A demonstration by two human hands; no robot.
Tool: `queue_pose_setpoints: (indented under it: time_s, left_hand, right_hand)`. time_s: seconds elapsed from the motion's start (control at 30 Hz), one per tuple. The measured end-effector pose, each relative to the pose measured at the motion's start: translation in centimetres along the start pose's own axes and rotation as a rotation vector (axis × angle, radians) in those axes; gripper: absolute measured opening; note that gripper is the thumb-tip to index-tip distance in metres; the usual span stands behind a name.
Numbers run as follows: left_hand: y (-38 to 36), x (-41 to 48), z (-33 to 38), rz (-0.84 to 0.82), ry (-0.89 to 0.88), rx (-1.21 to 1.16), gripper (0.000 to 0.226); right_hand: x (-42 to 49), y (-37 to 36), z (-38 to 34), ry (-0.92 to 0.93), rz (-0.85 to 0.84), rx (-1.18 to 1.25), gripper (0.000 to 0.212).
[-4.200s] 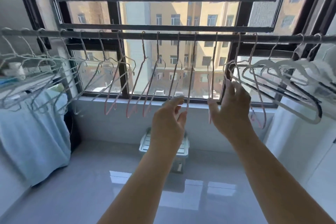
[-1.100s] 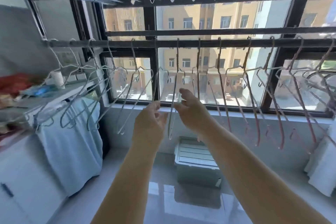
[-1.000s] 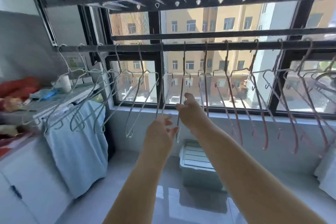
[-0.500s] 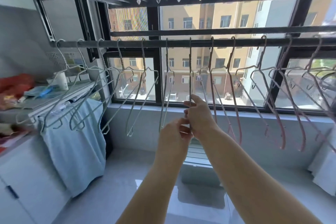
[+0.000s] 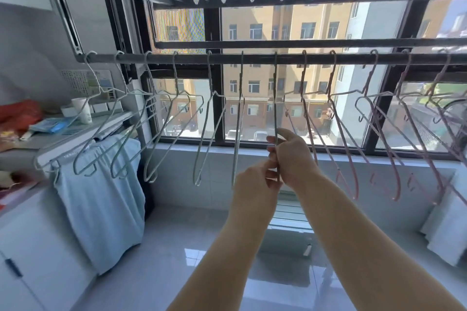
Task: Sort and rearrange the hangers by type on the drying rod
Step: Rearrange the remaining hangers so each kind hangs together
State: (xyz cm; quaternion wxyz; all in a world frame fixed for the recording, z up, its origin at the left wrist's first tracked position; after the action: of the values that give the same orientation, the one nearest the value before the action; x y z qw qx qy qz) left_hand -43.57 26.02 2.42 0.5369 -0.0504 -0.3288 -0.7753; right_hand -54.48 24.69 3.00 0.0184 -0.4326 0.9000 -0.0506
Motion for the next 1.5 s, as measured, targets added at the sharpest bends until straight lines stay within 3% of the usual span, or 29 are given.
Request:
queue_pose_setpoints:
  time_s: [0.1, 0.2, 0.27, 0.33, 0.53, 0.67, 0.73, 0.8, 1.03, 1.33, 1.5]
  left_hand:
    - [1.6, -0.5, -0.6, 0.020, -0.016, 0.027, 0.035]
    - [5.1, -0.8, -1.4, 0.178, -0.070, 0.030, 0.030]
    - [7.7, -1.0, -2.4, 0.290, -0.077, 0.030, 0.028]
    - [10.0, -1.1, -3.6, 0.372, -0.074, 0.046, 0.031]
    - [13.9, -0.4, -7.2, 0.412, -0.023, 0.143, 0.039]
    - [14.1, 0.8, -8.5, 0.366, 0.006, 0.166, 0.038]
    - [13.8, 1.2, -8.9, 0.355, 0.010, 0.168, 0.038]
    - [13.4, 1.6, -9.2, 0.349, 0.012, 0.164, 0.037]
    - [12.2, 4.0, -9.6, 0.354, 0.018, 0.135, 0.035]
    - [10.0, 6.4, -10.3, 0.294, 0.087, 0.105, 0.041]
    - [8.3, 6.9, -11.2, 0.245, 0.145, -0.105, 0.020]
  right_hand:
    - [-0.8, -0.2, -0.8, 0.081, 0.010, -0.226, 0.051]
    - [-2.4, -1.0, -2.2, 0.315, 0.105, -0.538, 0.052]
    - [-3.8, -2.7, -2.9, 0.472, 0.113, -0.625, 0.052]
    - [-4.3, -4.7, -2.4, 0.517, 0.062, -0.654, 0.053]
    - [-2.0, -8.2, 1.6, 0.187, -0.075, -0.561, 0.058]
    - [-0.4, -8.7, 2.9, 0.101, -0.055, -0.331, 0.048]
    - [-0.1, -8.7, 2.9, 0.098, -0.032, -0.197, 0.039]
    - [0.3, -8.5, 2.9, 0.093, -0.012, -0.108, 0.046]
    - [0.7, -8.8, 3.2, 0.148, 0.010, -0.132, 0.046]
    - [0.6, -8.3, 3.2, 0.158, -0.010, 0.013, 0.045]
    - [-0.2, -8.6, 2.7, 0.227, -0.034, -0.199, 0.035]
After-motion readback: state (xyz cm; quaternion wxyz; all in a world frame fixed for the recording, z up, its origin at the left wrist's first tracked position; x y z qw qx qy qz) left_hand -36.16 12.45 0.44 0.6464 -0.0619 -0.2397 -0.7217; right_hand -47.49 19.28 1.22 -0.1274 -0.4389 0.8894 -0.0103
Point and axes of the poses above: each hand's wrist, its own x-axis towards the middle knuckle, its own y-axis out of the back of the hand, z = x × y, the point moved 6 cm from there along x, towards the middle knuckle, and after that the axes turned 1 degree about z, right-handed, at the moved point
